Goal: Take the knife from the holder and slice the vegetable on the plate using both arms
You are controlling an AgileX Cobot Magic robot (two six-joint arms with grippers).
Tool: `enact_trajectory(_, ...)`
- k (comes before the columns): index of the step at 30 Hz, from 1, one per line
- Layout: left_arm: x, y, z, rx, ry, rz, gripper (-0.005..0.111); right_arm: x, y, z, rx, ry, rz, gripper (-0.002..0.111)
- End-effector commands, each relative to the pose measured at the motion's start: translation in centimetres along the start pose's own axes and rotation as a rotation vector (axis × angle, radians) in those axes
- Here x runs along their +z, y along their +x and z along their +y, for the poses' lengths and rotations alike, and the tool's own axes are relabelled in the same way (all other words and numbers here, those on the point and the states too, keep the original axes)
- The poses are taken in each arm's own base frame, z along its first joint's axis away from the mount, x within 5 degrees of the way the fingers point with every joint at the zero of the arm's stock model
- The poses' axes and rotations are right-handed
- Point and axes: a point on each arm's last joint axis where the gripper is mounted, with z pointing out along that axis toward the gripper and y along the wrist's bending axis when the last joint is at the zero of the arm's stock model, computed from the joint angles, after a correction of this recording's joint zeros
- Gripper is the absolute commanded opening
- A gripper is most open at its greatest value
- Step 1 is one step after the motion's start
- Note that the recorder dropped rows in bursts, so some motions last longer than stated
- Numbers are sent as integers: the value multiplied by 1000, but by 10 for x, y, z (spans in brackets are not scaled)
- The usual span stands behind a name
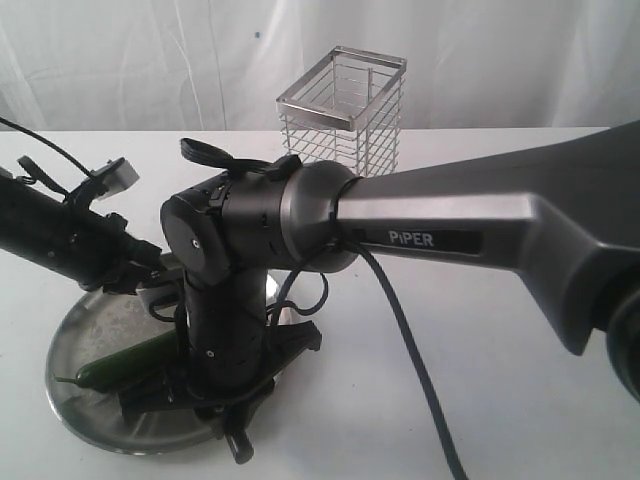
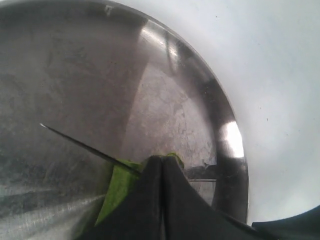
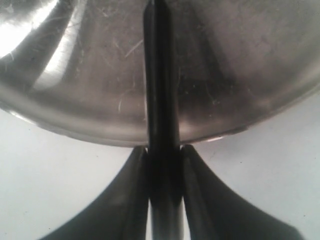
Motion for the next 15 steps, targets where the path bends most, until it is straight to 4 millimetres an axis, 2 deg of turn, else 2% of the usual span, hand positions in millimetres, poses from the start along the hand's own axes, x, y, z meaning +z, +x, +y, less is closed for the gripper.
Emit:
enact_trajectory(1,5,-2,1,-13,41,-43,0,-1,-1,0,-4,4,-11,0)
enact_trajectory(5,14,0,9,-19,42,-44,0,-1,-1,0,-4,2,-16,0)
enact_trajectory(12,49,18,34,-73,8,58,0,-1,0,0,-2,2,-7,0)
enact_trajectory(15,53,21,37,-86,15,74,0,-1,0,0,-2,3,-4,0)
